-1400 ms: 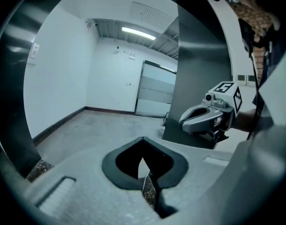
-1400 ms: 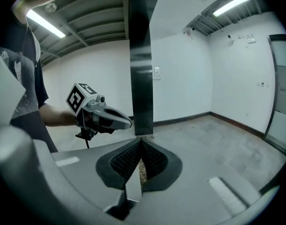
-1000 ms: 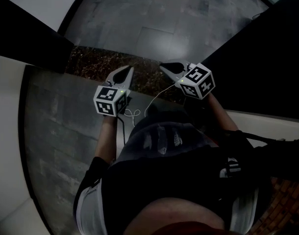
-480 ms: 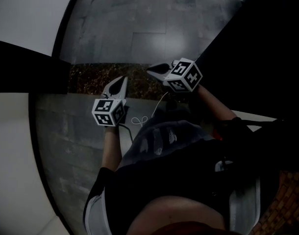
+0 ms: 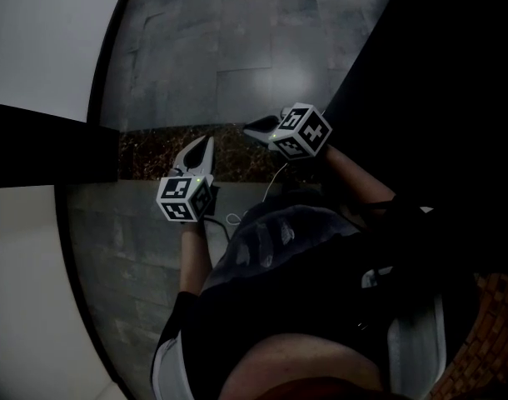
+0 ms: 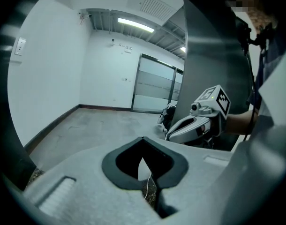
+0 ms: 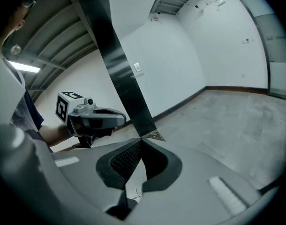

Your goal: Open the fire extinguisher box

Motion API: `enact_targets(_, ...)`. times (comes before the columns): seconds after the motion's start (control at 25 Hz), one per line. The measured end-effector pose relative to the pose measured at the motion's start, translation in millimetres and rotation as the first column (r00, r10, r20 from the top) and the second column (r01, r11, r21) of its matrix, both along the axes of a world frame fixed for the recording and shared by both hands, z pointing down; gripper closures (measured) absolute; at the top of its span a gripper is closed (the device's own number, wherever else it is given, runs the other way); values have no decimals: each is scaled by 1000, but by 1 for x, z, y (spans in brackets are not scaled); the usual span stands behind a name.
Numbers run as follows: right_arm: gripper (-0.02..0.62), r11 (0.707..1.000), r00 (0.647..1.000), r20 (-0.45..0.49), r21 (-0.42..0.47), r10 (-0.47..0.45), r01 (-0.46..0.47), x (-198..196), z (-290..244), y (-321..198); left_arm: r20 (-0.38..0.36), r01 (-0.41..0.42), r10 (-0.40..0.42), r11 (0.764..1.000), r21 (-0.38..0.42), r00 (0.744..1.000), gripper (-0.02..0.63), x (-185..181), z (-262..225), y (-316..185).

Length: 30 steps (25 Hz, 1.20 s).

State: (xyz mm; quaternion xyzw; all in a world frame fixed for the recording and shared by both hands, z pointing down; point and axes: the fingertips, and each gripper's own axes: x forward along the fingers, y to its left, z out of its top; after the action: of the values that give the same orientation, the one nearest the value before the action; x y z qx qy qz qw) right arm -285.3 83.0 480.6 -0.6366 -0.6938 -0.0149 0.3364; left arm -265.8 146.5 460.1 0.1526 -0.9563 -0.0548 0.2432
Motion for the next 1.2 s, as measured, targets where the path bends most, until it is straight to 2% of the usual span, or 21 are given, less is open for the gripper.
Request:
enact_targets(0.36, 594, 1000, 1000, -20, 24, 2, -1, -7, 6, -5, 17, 4, -4, 1000, 2, 1000, 606, -10, -4, -13)
enact_targets(0.52, 594, 999, 998, -60, 36, -19, 21, 3, 13, -4, -8, 1, -1, 1000, 23, 1000, 606, -8, 5, -11)
enact_targets(0.68, 594, 998, 998, -57, 62, -24, 27, -1, 17, 13, -24, -10, 10, 999, 35, 1000, 606, -13, 12, 9)
enact_targets(0.88, 594, 995, 998, -59, 102, 16, -10, -21, 33, 40, -30, -44, 46, 997, 55, 999, 606, -34, 27, 31)
enact_targets(1.2, 594, 999, 994, -95, 21, 51, -49, -64, 10, 139, -14, -41, 42, 997, 67, 999, 606, -76, 18, 127)
